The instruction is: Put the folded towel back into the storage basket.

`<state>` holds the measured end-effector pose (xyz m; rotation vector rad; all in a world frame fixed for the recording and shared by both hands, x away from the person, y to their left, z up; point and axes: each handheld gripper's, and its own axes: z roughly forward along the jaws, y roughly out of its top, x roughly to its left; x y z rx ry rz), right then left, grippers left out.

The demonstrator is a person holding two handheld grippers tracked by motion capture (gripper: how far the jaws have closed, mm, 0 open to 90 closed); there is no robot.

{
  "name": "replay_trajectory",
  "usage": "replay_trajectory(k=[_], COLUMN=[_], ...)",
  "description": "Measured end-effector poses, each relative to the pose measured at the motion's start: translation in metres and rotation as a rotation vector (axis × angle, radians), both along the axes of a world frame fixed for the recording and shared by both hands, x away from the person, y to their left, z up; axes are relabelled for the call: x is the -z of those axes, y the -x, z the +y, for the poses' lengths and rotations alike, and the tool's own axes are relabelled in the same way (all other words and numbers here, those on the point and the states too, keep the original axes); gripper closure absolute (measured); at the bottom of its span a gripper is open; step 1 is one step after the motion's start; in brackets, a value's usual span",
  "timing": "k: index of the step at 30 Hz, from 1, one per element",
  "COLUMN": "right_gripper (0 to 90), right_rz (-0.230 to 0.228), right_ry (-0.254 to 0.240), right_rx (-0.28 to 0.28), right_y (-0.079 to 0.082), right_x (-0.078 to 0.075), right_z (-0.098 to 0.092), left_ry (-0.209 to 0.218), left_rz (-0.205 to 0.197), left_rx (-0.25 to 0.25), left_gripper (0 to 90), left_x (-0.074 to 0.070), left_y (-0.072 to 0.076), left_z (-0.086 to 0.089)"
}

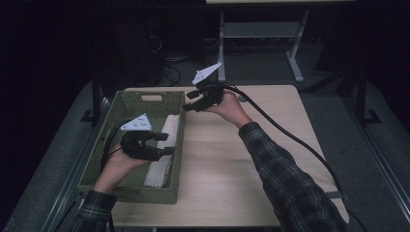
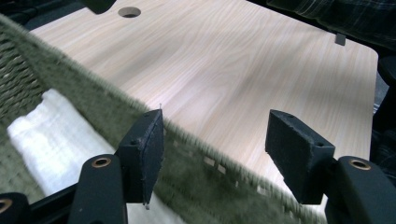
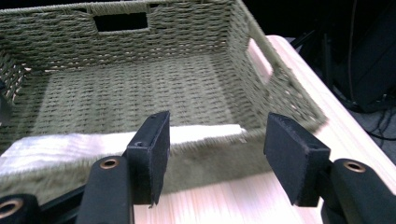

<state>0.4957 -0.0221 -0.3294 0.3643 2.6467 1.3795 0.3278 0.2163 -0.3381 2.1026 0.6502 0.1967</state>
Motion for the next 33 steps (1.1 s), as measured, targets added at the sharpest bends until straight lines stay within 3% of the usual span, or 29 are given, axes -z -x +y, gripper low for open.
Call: replay_trajectory(k=[10,19,27,33], right_gripper=[37.4,35.9,34.2,33.1], right_rz=[-0.003,-0.004,0.011,0.029], right_ry=[-0.011,-0.03,-0.038,-0.032], right_rx=[0.03,0.067,0.101,0.128], right_y=[0.002,0.01,0.017,0.025], right_x=[-0.002,0.008,0.022,0.036], right_z=[-0.046,-0.087,-0.119,-0.139], left_ry=[-0.012,-0.006,0.008,-0.012], left_rz=[-0.007,-0.012,-0.018,-0.029], left_rx=[0.012,0.031,0.047,0.038], left_gripper=[34.1,33.1,33.1,32.0], left_x=[-0.005,-0.007,0.001,0.018], left_y=[-0.007,-0.008,-0.004,0.002], left_z=[-0.039,-0.082,-0.12,-0.146])
